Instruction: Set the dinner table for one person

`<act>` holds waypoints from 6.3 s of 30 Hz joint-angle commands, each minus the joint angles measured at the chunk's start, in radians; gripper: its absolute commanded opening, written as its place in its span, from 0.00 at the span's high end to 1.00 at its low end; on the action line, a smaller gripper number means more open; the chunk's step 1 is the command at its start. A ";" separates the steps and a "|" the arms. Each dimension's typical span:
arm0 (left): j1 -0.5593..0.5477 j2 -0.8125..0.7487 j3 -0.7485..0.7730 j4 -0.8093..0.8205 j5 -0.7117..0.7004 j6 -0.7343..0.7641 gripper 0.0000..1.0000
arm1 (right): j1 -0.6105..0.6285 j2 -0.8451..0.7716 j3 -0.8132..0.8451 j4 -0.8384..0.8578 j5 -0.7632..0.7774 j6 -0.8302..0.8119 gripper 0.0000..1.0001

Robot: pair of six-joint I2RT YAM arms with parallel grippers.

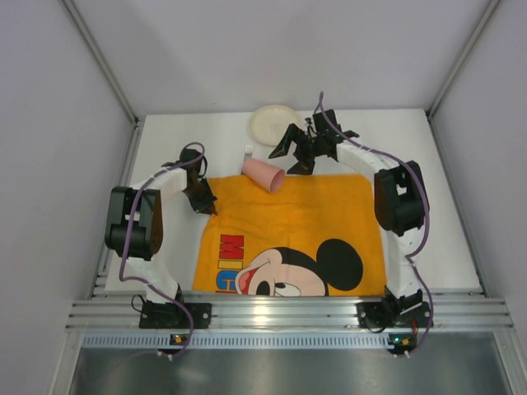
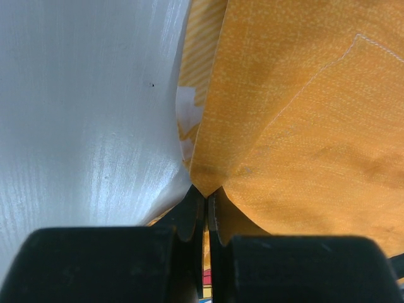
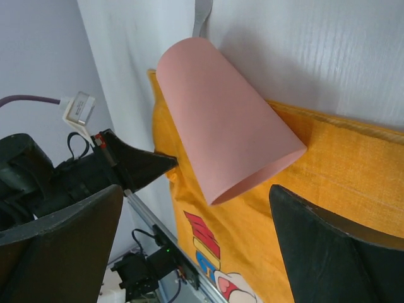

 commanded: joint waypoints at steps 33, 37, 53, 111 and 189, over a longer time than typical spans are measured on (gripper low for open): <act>0.001 -0.070 -0.049 0.060 0.050 0.022 1.00 | 0.107 -0.114 0.333 -0.468 0.330 -0.294 1.00; 0.011 -0.067 -0.066 0.076 0.060 0.020 0.82 | 0.083 -0.238 0.353 -0.658 0.440 -0.371 1.00; 0.087 -0.226 -0.025 -0.016 -0.016 0.049 0.19 | -0.034 -0.389 0.091 -1.027 0.771 -0.371 1.00; -0.212 0.460 0.920 -0.163 -0.314 0.243 0.21 | -0.187 -0.611 0.004 -0.919 0.763 -0.497 0.44; -0.298 -0.454 -0.198 -0.096 -0.119 -0.027 0.31 | -0.063 0.607 0.924 -0.459 0.806 -0.217 0.69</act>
